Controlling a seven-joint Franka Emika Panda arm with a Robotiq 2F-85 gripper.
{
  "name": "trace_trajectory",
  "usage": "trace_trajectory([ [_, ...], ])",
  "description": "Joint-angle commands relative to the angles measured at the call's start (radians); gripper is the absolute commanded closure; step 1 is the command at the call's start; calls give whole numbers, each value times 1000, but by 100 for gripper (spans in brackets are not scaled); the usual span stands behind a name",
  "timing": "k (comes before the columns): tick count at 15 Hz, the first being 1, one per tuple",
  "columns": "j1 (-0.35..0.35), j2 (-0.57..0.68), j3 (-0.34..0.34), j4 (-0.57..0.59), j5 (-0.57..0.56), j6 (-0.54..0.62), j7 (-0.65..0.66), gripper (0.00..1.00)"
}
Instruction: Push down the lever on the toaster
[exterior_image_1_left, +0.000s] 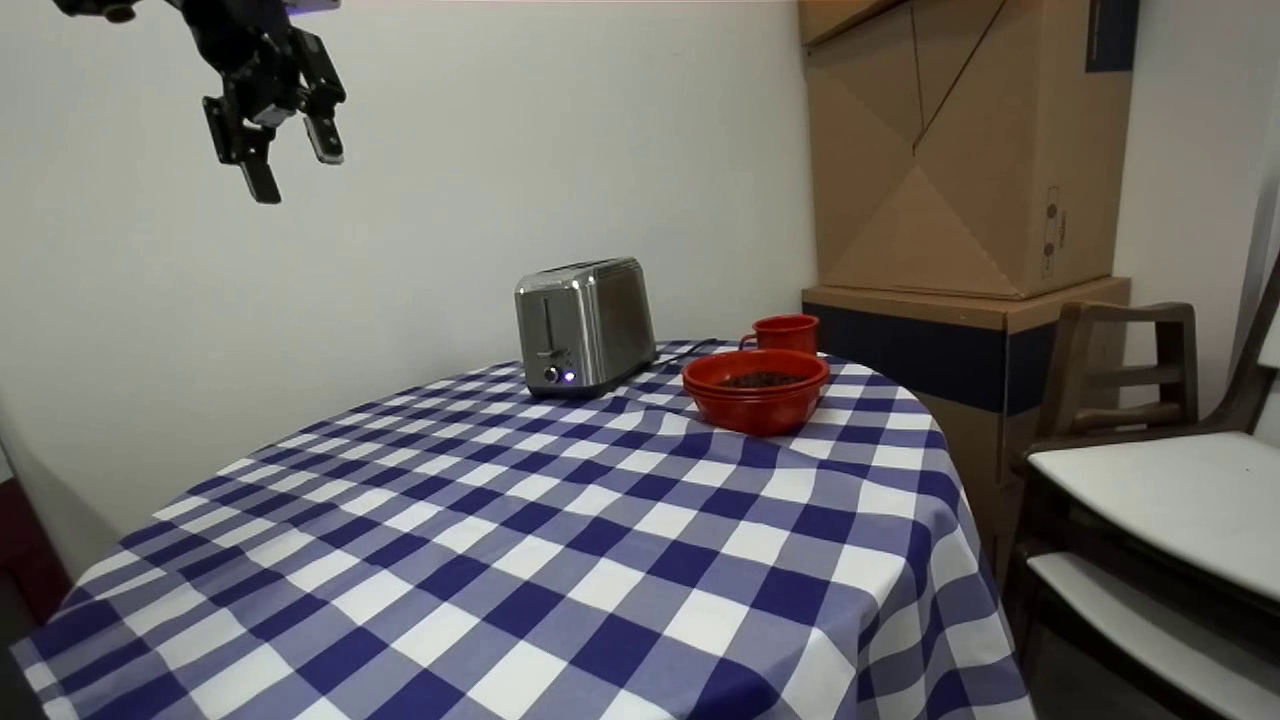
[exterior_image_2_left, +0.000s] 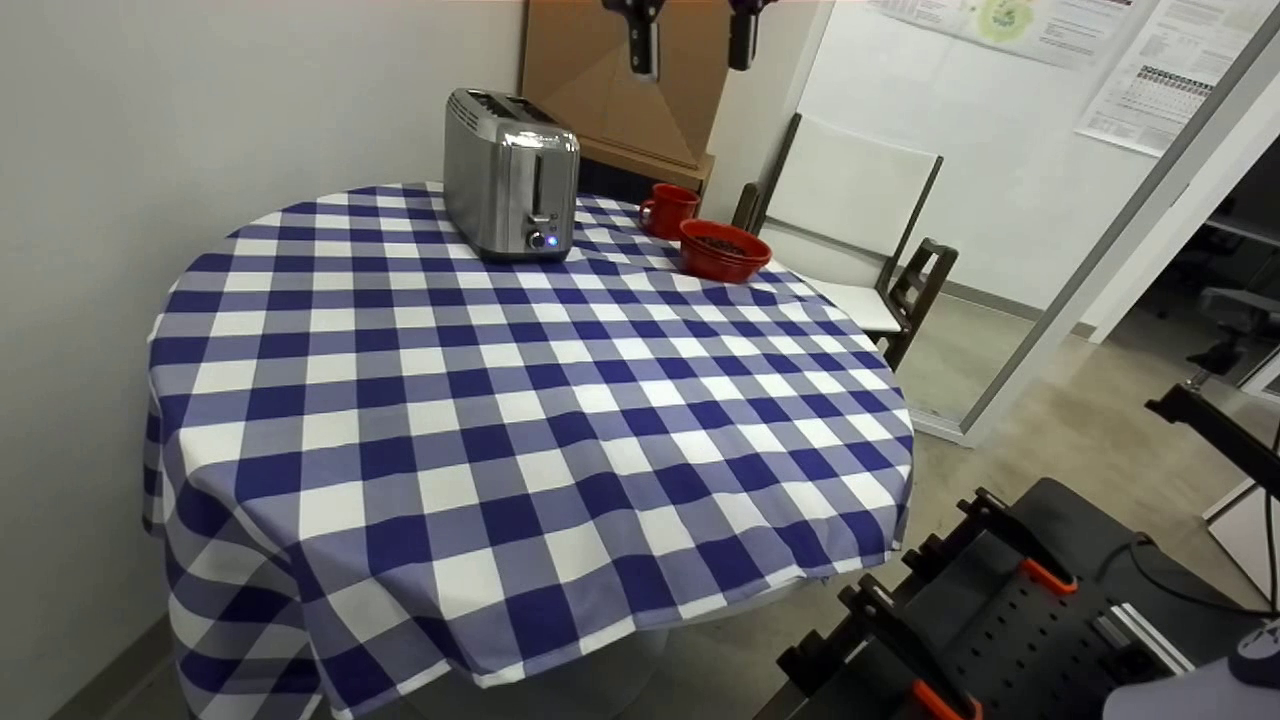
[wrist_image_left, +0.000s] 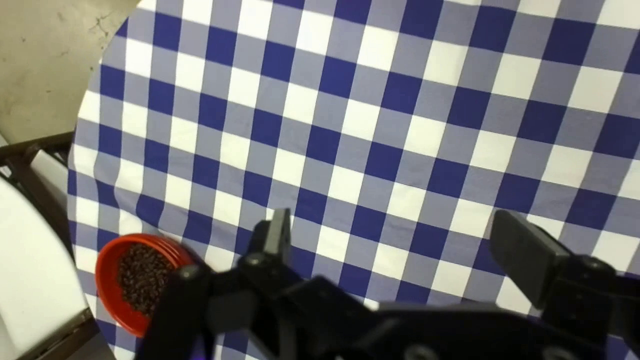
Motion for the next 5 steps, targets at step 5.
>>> trace_trajectory([
  [5, -51, -125, 23, -119, 36, 31, 7, 0],
])
